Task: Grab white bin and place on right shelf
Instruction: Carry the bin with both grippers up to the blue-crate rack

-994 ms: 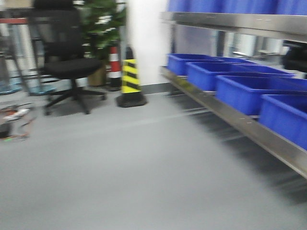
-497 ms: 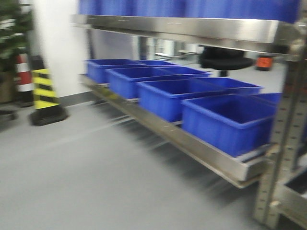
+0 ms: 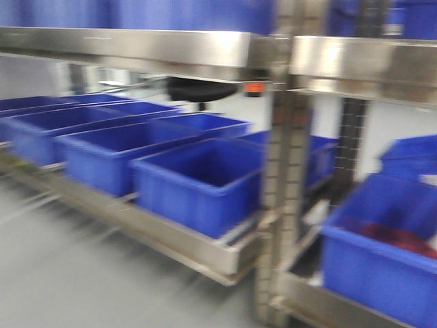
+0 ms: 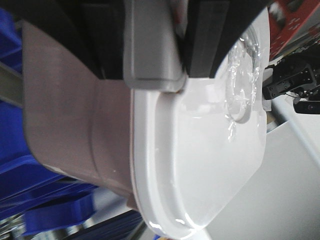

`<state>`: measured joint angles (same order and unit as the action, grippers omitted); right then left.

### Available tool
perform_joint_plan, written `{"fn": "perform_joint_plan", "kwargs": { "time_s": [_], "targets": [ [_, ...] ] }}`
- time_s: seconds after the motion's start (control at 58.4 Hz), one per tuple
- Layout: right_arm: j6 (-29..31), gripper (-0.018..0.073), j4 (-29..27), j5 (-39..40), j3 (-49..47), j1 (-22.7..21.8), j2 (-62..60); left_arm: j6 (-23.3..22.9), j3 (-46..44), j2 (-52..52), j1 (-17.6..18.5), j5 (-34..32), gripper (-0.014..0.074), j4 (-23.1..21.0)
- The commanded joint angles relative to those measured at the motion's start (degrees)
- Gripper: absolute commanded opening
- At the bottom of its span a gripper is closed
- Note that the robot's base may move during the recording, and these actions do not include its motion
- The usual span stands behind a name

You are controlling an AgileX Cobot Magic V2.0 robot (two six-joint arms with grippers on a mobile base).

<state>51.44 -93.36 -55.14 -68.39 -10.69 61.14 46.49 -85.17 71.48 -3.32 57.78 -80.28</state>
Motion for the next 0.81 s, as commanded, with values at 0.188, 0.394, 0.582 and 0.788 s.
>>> {"fn": "perform_joint_plan", "kwargs": {
  "time_s": [0.188,0.394,0.582,0.788],
  "targets": [
    [1.38,0.0059,-5.32,-13.34,-2.13,2.13,-1.75,1.84,-1.93,-2.22,2.67,18.37,-0.0120,-6.16],
    [1.38,0.0059,-5.32,-13.28,-2.13,2.13,-1.75,1.84,-1.93,-2.22,2.67,18.37,-0.0120,-6.16],
    [1.38,0.0059,-5.32,-13.28,-2.13,2.13,-1.75,1.84,-1.93,-2.12,2.67,18.37,-0.0120,-6.16],
    [1.38,0.0059,-5.32,-13.35,-2.13,2.13,-1.75,1.84,-1.93,-2.12,2.67,18.37,-0.0120,-6.16]
  ]
}}
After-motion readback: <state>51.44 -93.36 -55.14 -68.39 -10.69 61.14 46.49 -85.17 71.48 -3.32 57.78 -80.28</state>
